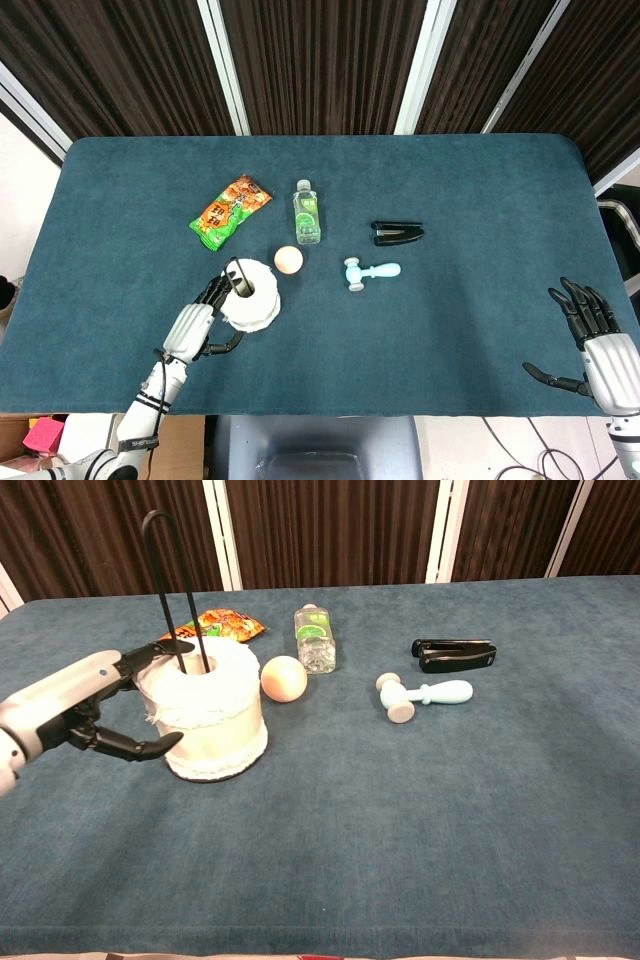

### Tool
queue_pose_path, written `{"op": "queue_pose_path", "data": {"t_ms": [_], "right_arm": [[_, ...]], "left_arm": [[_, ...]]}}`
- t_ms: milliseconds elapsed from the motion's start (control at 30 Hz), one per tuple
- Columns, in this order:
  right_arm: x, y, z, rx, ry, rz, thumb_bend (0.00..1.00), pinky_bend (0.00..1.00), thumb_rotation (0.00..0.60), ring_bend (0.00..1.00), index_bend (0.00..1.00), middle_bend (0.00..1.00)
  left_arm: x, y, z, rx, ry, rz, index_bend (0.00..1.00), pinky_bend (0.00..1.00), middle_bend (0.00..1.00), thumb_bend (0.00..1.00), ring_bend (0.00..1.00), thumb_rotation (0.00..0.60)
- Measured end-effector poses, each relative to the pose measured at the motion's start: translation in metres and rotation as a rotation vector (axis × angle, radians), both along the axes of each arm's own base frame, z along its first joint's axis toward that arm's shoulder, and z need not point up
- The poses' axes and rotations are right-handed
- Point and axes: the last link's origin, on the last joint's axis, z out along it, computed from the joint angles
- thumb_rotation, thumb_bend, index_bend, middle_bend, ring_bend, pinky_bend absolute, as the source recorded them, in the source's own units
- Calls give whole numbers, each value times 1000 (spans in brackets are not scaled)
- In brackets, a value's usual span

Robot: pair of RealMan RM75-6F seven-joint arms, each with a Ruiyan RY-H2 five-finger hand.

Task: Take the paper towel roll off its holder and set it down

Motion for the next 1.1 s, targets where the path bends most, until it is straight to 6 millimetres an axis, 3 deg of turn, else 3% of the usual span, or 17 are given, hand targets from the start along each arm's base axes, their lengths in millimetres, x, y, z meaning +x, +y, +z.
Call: {"op": "queue_pose_path", "data": {"t_ms": [167,233,367,467,600,900,1100], "right_arm": [[0,0,1,-6,-6,0,54,37,600,0,0,0],[0,0,1,-11,-10,0,55,37,600,0,0,0],[0,-1,2,-18,-19,-3,55,37,600,0,0,0],[0,-2,2,-23,-23,-5,55,37,600,0,0,0],[0,-2,2,-27,-27,-8,54,37,600,0,0,0],[0,-3,0,-25,-26,-13,55,37,600,0,0,0],[0,-3,0,-26,-27,-14,55,37,600,0,0,0]], "left_arm": [[7,1,-11,19,-79,38,0,141,9,365,3,600],[9,1,-16,34,-118,53,35,141,76,364,51,600],[11,2,-24,70,-217,89,233,151,252,364,210,600],[10,2,-27,114,-272,110,434,247,381,365,336,600],[6,2,-29,171,-315,129,572,331,475,365,425,600],[0,1,-25,207,-334,139,653,386,526,363,478,600],[0,8,1,301,-323,104,653,392,526,361,479,600]]}}
